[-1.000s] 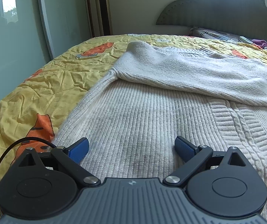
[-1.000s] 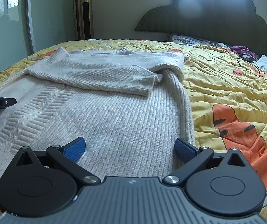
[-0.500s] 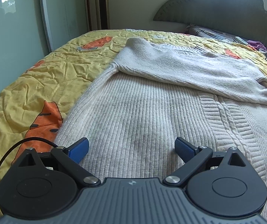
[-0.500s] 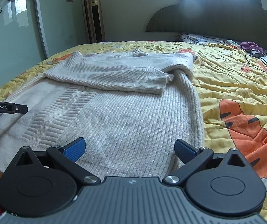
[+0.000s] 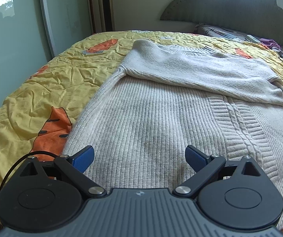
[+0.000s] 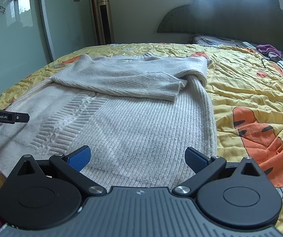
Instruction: Fold small clothes
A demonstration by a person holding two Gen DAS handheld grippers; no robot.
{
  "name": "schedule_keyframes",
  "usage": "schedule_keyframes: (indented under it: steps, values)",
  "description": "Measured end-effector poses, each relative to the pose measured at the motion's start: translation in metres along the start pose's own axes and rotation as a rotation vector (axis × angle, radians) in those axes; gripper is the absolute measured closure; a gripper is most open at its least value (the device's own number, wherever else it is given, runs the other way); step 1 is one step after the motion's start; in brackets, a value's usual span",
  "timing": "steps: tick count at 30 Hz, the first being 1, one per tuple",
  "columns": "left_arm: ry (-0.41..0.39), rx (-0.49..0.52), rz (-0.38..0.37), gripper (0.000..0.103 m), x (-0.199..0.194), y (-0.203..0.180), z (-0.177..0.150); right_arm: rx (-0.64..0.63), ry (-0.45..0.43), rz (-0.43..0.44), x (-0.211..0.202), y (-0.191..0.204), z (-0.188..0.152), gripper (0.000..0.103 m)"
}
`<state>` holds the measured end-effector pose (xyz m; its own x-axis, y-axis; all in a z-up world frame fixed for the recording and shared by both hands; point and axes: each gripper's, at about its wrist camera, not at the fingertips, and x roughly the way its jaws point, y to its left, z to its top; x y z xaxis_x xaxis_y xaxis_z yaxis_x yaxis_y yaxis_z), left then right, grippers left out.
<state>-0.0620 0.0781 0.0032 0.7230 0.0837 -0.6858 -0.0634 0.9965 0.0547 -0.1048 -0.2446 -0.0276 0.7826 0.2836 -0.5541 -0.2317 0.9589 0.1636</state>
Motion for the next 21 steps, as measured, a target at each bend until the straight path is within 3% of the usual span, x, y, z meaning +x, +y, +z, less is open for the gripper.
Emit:
schedule_keyframes:
  steps: [21]
  values:
    - [-0.045,0.019,-0.013,0.004,-0.033,0.034,-0.004,0.026,-0.011,-0.021,-0.022,-0.013,-0.004,0.001]
